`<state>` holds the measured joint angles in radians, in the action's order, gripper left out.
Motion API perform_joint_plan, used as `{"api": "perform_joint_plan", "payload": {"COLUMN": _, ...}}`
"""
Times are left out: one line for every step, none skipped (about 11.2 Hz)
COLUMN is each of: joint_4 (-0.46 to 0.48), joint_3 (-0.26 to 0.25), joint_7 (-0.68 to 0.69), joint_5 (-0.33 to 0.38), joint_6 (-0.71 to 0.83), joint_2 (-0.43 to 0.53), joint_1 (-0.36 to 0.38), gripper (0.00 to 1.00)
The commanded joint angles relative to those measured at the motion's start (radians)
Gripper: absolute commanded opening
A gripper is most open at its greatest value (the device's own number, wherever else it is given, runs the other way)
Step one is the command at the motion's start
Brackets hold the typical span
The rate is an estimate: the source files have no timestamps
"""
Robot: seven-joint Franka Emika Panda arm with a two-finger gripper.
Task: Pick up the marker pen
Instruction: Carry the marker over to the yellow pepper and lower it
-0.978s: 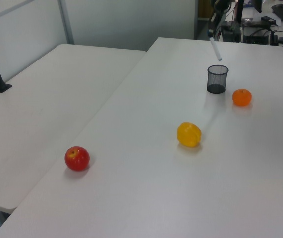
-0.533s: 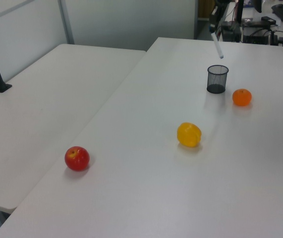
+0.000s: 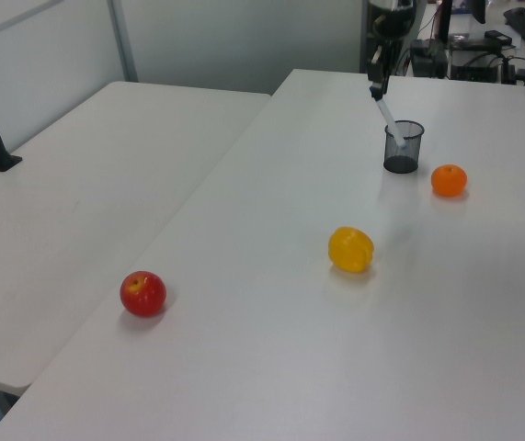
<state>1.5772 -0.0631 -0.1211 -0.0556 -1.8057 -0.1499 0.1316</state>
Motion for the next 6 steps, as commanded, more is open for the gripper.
{"api": "perform_joint_plan", "payload": {"joint_4": 0.033, "joint_3": -0.006, "joint_7": -0.054, "joint_5": 0.042, "joint_6": 0.054, "joint_2": 0.001, "joint_1": 0.077, "gripper": 0.12}}
{"api": "perform_joint_plan", "payload": {"joint_4": 0.038, "joint_3": -0.004, "joint_7": -0.055, "joint_5": 0.052, "joint_6": 0.055, "joint_2": -0.011, "joint_1": 0.094, "gripper": 0.12}}
{"api": "perform_joint_plan", "payload": {"joint_4": 0.044, "joint_3": -0.003, "joint_7": -0.055, "joint_5": 0.062, "joint_6": 0.054, "joint_2": -0.023, "joint_1": 0.098, "gripper": 0.12}}
{"api": "perform_joint_plan", "payload": {"joint_4": 0.058, "joint_3": -0.003, "joint_7": -0.054, "joint_5": 0.063, "joint_6": 0.051, "joint_2": -0.036, "joint_1": 0.111, "gripper": 0.12}}
{"api": "perform_joint_plan", "payload": {"joint_4": 0.076, "joint_3": -0.003, "joint_7": -0.054, "joint_5": 0.063, "joint_6": 0.048, "joint_2": -0.048, "joint_1": 0.124, "gripper": 0.13}}
{"api": "perform_joint_plan", "payload": {"joint_4": 0.081, "joint_3": -0.003, "joint_7": -0.054, "joint_5": 0.063, "joint_6": 0.042, "joint_2": -0.057, "joint_1": 0.131, "gripper": 0.14}}
